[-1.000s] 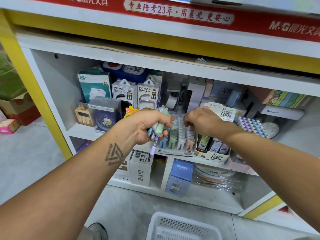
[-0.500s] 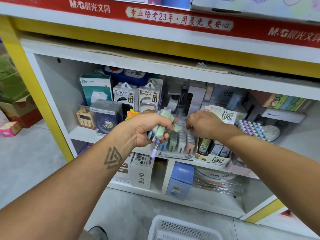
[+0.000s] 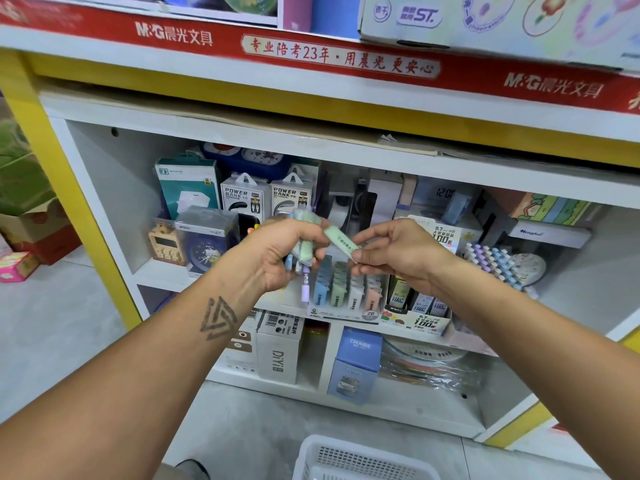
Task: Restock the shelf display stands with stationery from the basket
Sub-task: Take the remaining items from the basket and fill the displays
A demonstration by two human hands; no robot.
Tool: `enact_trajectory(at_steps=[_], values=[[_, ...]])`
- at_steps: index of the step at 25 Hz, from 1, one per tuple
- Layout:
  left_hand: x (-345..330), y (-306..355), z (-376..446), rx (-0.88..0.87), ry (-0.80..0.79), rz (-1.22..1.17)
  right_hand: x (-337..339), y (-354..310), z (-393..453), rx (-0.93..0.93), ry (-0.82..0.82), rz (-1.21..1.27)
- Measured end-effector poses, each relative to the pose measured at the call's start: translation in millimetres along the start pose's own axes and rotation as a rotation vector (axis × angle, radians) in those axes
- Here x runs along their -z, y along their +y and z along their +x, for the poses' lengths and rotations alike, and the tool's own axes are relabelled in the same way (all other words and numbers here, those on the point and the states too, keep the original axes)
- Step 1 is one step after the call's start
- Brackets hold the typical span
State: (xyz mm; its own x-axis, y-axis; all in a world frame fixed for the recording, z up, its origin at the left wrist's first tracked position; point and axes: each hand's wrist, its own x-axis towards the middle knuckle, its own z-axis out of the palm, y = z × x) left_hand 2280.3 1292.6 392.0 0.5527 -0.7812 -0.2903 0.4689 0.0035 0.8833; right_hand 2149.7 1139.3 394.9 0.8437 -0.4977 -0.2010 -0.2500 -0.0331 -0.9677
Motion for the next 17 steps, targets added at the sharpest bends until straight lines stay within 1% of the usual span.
enact_trajectory(at_steps=[3, 5, 6, 7, 9, 10, 12, 14, 17], values=[[3, 1, 3, -0.088, 0.145, -0.104, -2, 1, -2, 0.001, -0.048, 0.014], [2, 0, 4, -0.154, 0.2, -0.085, -8, 1, -3, 0.011, -0.103, -0.013], [2, 0, 5, -0.183, 0.225, -0.052, -11, 0, -4, 0.027, -0.121, -0.063], [2, 0, 5, -0.203, 0.245, -0.011, -13, -3, -5, 0.064, -0.115, -0.168], [3, 1, 7, -0.217, 0.272, 0.057, -14, -9, -4, 0.193, -0.055, -0.451], [4, 1, 7, -0.218, 0.282, 0.078, -16, -13, -3, 0.253, -0.035, -0.531], [4, 0, 7, -0.213, 0.279, 0.111, -22, -21, 1, 0.31, -0.068, -0.539], [2, 0, 6, -0.189, 0.228, 0.119, -28, -25, 8, 0.318, -0.114, -0.533], [4, 2, 4, -0.123, 0.184, 0.017, -25, -25, 17, 0.305, -0.118, -0.497]])
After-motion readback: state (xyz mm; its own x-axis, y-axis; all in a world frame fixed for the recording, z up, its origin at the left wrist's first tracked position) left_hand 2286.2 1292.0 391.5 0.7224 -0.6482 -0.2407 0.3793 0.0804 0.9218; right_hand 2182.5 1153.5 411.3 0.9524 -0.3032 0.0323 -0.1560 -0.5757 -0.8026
